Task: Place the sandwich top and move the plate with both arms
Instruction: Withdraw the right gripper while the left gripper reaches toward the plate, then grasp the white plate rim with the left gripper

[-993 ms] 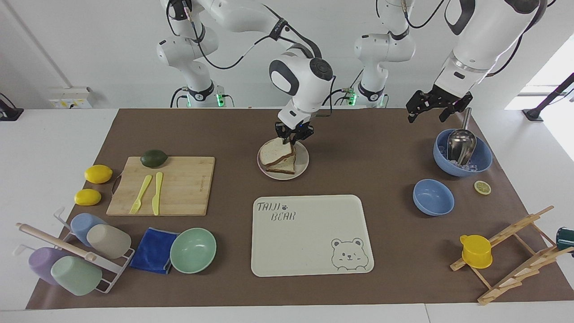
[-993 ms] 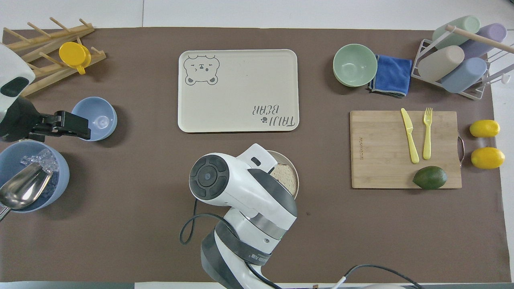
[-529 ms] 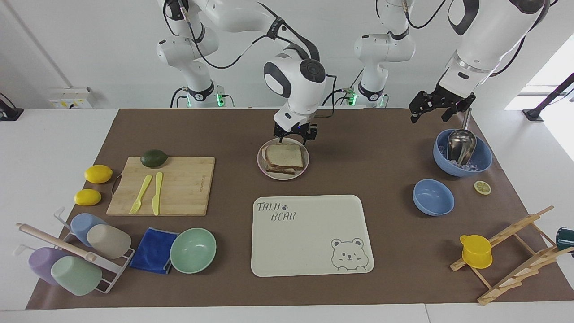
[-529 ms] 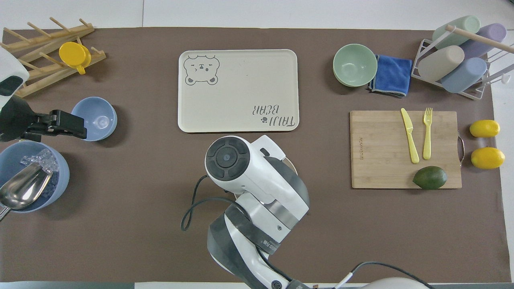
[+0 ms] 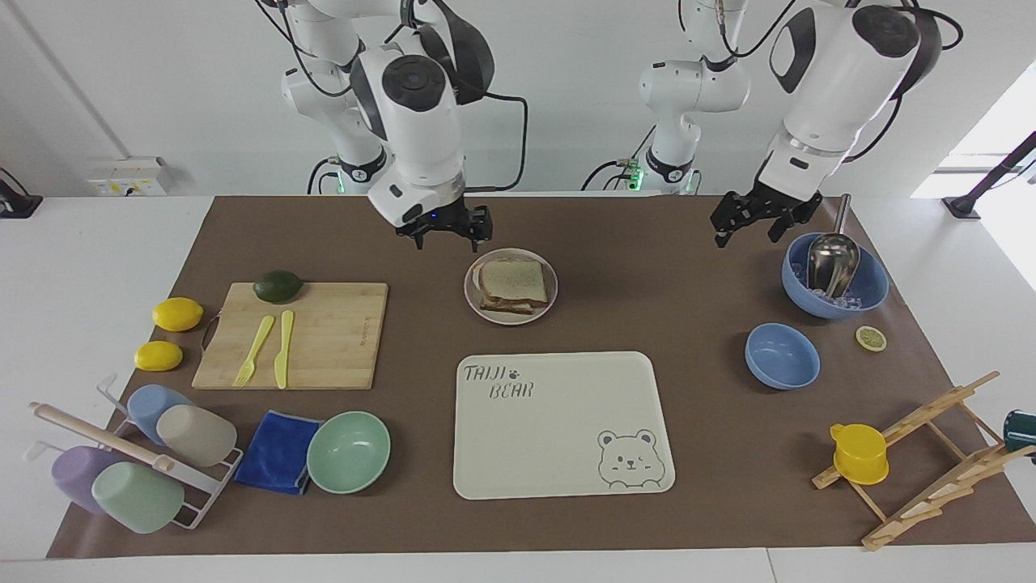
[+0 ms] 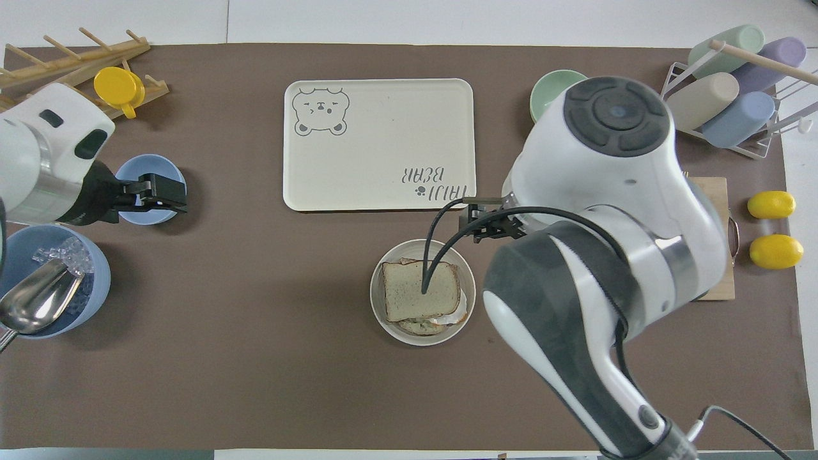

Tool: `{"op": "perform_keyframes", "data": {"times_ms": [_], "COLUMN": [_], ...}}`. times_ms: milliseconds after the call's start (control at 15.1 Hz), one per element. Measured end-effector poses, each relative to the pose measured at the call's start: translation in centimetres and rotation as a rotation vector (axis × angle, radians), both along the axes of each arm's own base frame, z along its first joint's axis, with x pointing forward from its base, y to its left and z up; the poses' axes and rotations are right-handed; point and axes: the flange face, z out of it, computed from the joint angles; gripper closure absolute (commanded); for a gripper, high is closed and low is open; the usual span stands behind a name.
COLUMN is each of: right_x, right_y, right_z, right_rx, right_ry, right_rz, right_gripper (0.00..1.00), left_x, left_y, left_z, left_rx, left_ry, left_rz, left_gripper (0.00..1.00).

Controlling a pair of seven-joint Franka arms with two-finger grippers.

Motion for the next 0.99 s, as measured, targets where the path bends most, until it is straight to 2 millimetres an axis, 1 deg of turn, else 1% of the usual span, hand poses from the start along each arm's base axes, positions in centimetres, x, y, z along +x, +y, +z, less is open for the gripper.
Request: {"op": "perform_keyframes", "data": {"times_ms": [132, 265, 397, 463, 596, 728, 794, 860, 993], "right_x": [1.5, 2.3, 2.4, 2.2, 1.5, 1.1, 1.0, 1.0, 1.0], "right_y": [-5.3, -9.9, -13.9, -15.7, -19.1, -21.8, -22.6, -22.8, -22.8], "right_z": [0.9, 2.1, 3.9, 4.7, 5.8, 6.6, 6.8, 6.9, 6.9], "right_rx": [0.011, 0.016, 0.027, 0.032, 0.04, 0.05, 0.053, 0.055, 0.055], "right_ry": [-0.005, -0.028, -0.06, -0.068, -0.05, -0.035, -0.033, -0.033, -0.032], "right_rz": [-0.035, -0.095, -0.133, -0.136, -0.113, -0.066, -0.054, -0.048, -0.046], "right_gripper": [0.0, 0.0, 0.0, 0.0, 0.0, 0.0, 0.0, 0.0, 0.0], "left_x": [-0.4, -0.9, -1.5, -1.7, -2.1, -2.4, -2.6, -2.9, -3.8], "left_y": [-2.3, -4.1, -6.1, -7.5, -10.5, -13.1, -14.1, -14.8, -16.1], "left_z": [-2.2, -4.7, -7.5, -8.9, -11.5, -13.8, -14.9, -16.0, -18.1], "left_rx": [-0.023, -0.043, -0.05, -0.053, -0.055, -0.057, -0.06, -0.065, -0.077], "left_ry": [-0.007, -0.017, -0.017, -0.017, -0.017, -0.019, -0.02, -0.02, -0.016], "left_rz": [-0.02, -0.041, -0.063, -0.067, -0.074, -0.095, -0.105, -0.114, -0.124], "left_gripper": [0.0, 0.0, 0.0, 0.0, 0.0, 0.0, 0.0, 0.0, 0.01]}}
